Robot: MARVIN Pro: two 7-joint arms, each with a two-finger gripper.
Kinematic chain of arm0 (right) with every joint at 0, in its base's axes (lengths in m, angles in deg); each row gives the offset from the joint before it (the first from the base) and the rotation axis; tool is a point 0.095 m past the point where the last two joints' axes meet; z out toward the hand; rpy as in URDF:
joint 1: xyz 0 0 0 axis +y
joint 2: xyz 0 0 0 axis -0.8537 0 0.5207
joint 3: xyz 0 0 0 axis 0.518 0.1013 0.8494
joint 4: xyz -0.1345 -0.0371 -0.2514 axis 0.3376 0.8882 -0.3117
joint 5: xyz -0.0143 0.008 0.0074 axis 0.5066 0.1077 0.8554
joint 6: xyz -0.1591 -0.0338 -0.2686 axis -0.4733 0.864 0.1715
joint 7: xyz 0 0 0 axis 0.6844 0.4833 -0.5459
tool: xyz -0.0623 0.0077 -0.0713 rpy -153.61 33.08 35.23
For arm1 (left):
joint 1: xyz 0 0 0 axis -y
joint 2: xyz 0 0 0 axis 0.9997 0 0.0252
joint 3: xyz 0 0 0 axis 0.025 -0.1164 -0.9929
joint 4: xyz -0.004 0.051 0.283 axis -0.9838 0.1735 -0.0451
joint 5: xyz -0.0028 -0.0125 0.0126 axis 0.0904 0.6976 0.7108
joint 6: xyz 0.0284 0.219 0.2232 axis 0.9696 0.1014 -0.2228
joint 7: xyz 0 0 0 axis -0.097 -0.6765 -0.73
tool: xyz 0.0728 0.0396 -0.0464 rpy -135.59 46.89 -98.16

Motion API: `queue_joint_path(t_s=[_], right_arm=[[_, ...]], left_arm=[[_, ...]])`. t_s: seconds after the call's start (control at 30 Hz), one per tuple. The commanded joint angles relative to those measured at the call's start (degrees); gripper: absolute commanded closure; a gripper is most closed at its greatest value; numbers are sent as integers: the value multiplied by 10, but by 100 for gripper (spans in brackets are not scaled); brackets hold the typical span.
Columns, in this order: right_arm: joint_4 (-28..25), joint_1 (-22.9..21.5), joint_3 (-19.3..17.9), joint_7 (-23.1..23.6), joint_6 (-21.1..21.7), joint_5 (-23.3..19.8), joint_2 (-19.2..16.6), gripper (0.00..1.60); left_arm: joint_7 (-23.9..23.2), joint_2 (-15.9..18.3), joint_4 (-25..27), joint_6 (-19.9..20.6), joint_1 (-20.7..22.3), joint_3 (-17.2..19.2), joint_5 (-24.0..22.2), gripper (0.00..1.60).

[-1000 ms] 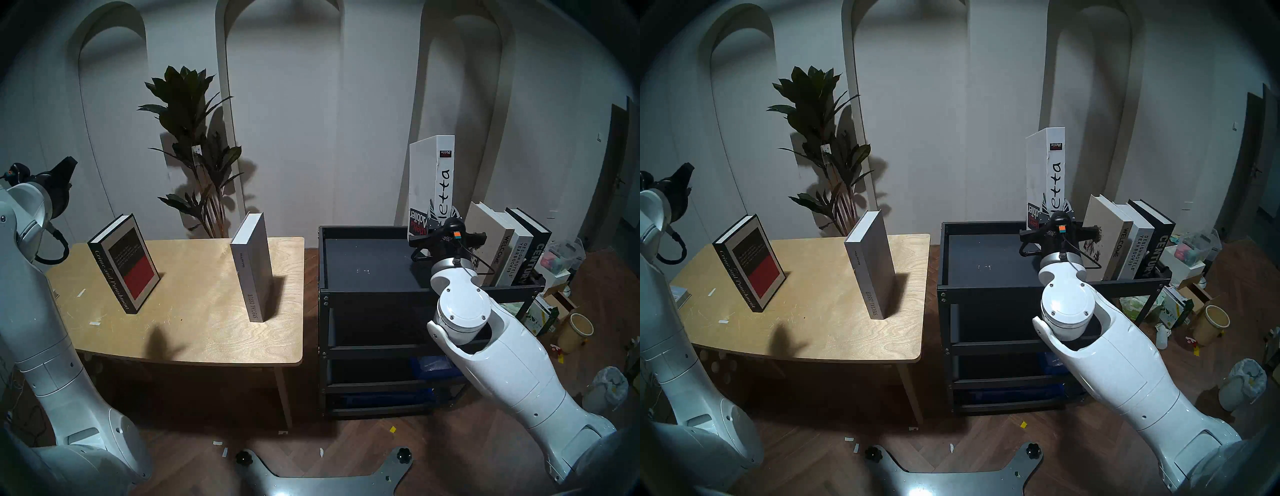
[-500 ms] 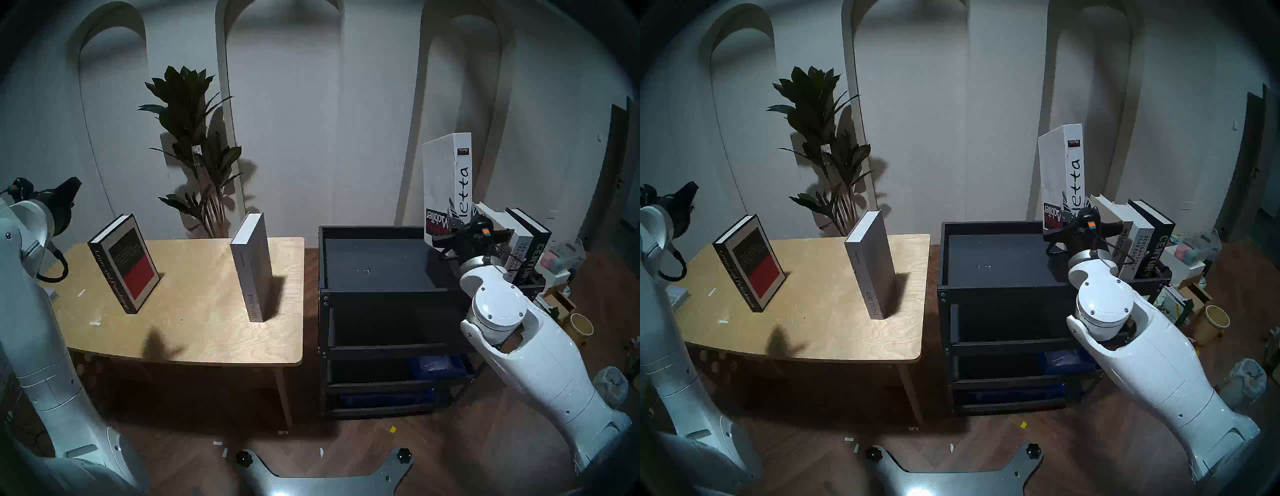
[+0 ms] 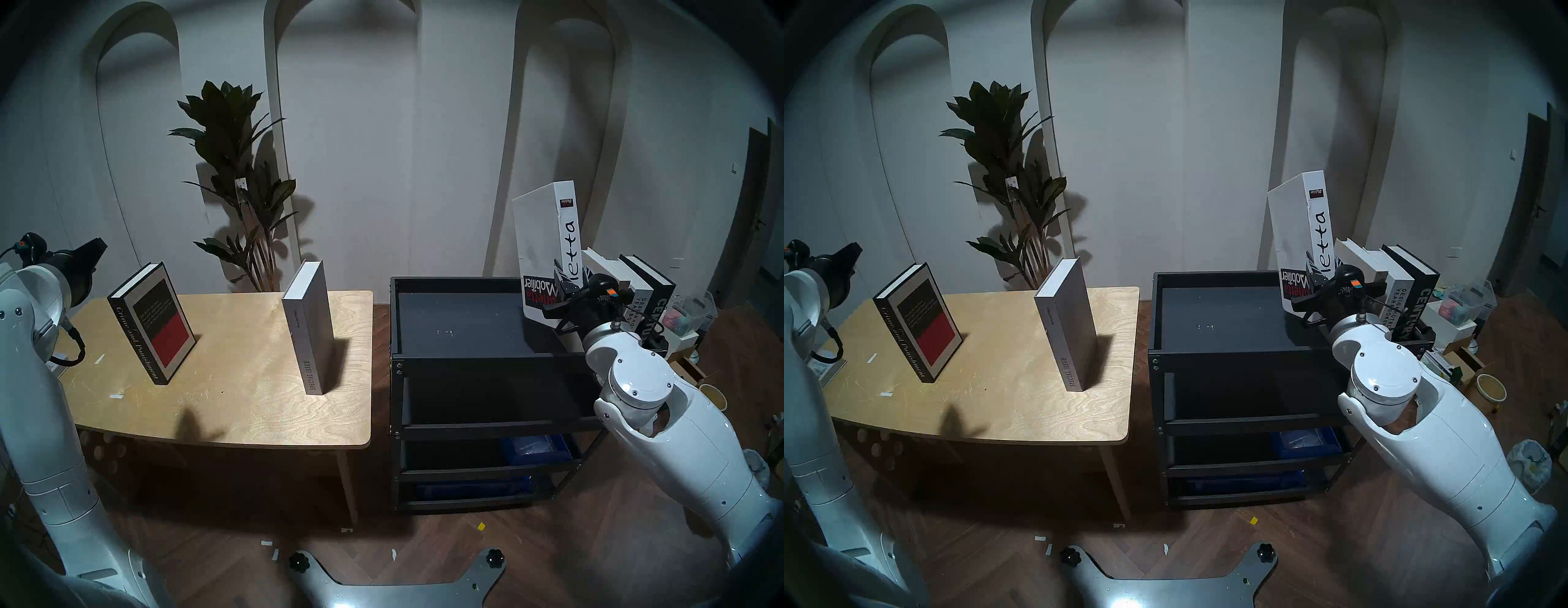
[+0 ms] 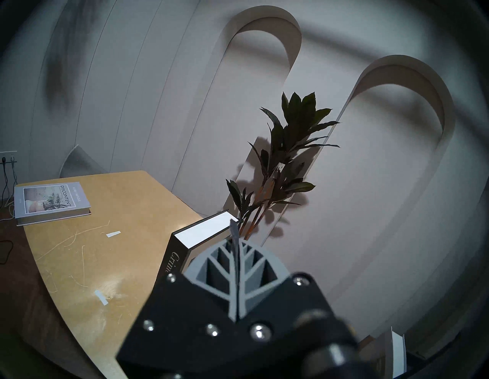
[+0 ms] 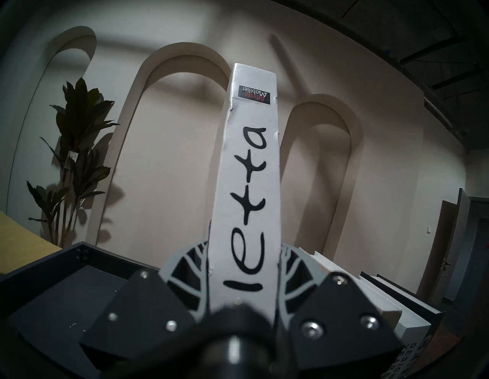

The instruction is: Move the books from the display table onto the shelf, standing them upright with spines facing out and tallest at one end

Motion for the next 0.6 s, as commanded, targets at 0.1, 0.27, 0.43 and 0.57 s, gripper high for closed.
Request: queue_joint_path(t_s=[0.1,0.27,0.43,0.57], right_arm=[[2,32,-46,51,-2,-46,-52,160],[17,46,-66,81,-3,-72,-69,160],[32,57,-80,114,-5,-98,-79,160],[43,61,-84,143,-6,-117,-84,160]], left_arm=[[-42,16,17,-5,-47,2,20,160],[-66,22,19,-11,-71,3,34,160],[-93,27,18,-24,-95,4,50,160],[-117,31,17,-37,-114,4,64,160]])
